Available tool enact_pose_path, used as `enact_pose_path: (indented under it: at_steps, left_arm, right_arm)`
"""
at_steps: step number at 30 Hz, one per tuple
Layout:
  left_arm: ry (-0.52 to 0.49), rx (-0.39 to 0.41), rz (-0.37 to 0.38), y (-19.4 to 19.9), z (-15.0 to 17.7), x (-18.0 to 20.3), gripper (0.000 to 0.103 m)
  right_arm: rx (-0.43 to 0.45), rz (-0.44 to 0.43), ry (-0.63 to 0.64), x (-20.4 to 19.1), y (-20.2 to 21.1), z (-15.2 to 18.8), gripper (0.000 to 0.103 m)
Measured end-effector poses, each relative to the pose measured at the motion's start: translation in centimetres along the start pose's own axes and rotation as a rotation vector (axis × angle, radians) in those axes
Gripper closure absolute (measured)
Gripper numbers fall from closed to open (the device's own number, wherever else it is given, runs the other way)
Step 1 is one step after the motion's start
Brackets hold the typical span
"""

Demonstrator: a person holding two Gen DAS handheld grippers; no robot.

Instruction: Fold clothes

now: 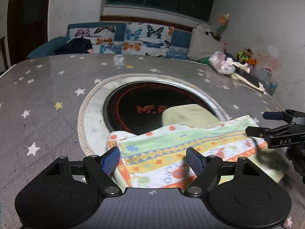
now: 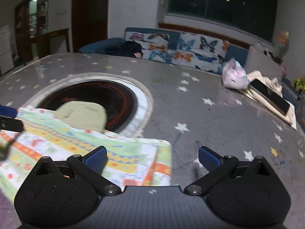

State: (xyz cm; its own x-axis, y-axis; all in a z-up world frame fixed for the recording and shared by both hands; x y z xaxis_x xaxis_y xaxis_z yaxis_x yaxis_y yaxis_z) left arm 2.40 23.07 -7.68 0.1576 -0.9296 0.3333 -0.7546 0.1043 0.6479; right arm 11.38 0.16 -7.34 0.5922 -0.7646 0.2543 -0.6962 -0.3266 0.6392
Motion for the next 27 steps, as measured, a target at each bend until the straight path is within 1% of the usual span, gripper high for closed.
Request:
enact_pose_path:
  at_steps: [2,6,8,9,11,13,16,17,18,19,23,26,27]
  left_arm:
    - [0.007,-0.002,-0.003,-0.3,-0.1,-0.3,0.028]
    - [0.021,0.010,-0.001,0.0,-0.5,-0.3,0.028]
    - [0.020,0.032,0.002,0.5,-0.8,0.1,0.031]
    - [0.020,0.041,0.005,0.6,-0.9,0.2,0.035]
    - [0.019,0.048,0.011,0.7,-1.0,0.5,0.038]
    - [0.016,0.040,0.009,0.3,-0.9,0.6,0.048]
    - [0.018,0.027,-0.006,-0.6,-0.7,0.2,0.053]
    - [0.023,0.025,-0.007,-0.7,-0.7,0.1,0.054]
    - [0.030,0.023,-0.007,-0.9,-0.7,-0.1,0.055]
    - [0.037,0.021,-0.005,-0.9,-0.7,-0.3,0.055]
    - [0.040,0.014,-0.008,-0.8,-0.8,-0.3,0.055]
    - [0.044,0.007,-0.010,-0.2,-0.7,-0.1,0.047]
    - [0.045,0.008,-0.015,0.1,-0.7,0.0,0.042]
  right_arm:
    - [-0.023,0.016,-0.012,0.7,-0.6,0.7,0.000]
    - [-0.037,0.028,-0.051,2.0,-0.6,1.3,0.000]
    - [-0.017,0.028,-0.053,2.2,0.2,0.9,0.000]
    - [0.002,0.015,-0.052,2.0,0.7,0.6,0.000]
    - [0.049,-0.027,-0.047,1.3,1.9,-0.1,0.000]
    - [0.086,-0.086,-0.041,0.1,2.9,-0.7,0.000]
    - [0.110,-0.193,-0.033,-2.0,3.2,-1.1,0.001]
    - [0.113,-0.218,-0.030,-2.5,3.3,-1.1,0.002]
    - [0.110,-0.223,-0.026,-2.8,3.2,-1.0,0.006]
    - [0.106,-0.227,-0.022,-3.0,3.2,-1.0,0.008]
    - [0.092,-0.246,-0.006,-4.0,3.0,-0.7,0.009]
    - [0.081,-0.259,0.006,-4.8,2.9,-0.5,0.009]
    - [0.077,-0.264,0.010,-5.0,2.9,-0.5,0.009]
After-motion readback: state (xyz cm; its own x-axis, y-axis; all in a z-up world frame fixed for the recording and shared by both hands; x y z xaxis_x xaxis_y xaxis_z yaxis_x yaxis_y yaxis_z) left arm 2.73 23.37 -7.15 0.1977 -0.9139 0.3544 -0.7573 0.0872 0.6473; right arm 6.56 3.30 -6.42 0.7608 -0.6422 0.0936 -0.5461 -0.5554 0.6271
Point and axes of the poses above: each gripper's, at about its wrist camera, not at the fingertips, and y roughly against the way its jaws point, x to its right, z to its underside, the point moved 7 cm from there along -y, roughly the way its jaws point, and after that the axes turned 14 degrees about y, right-handed, at the moved point
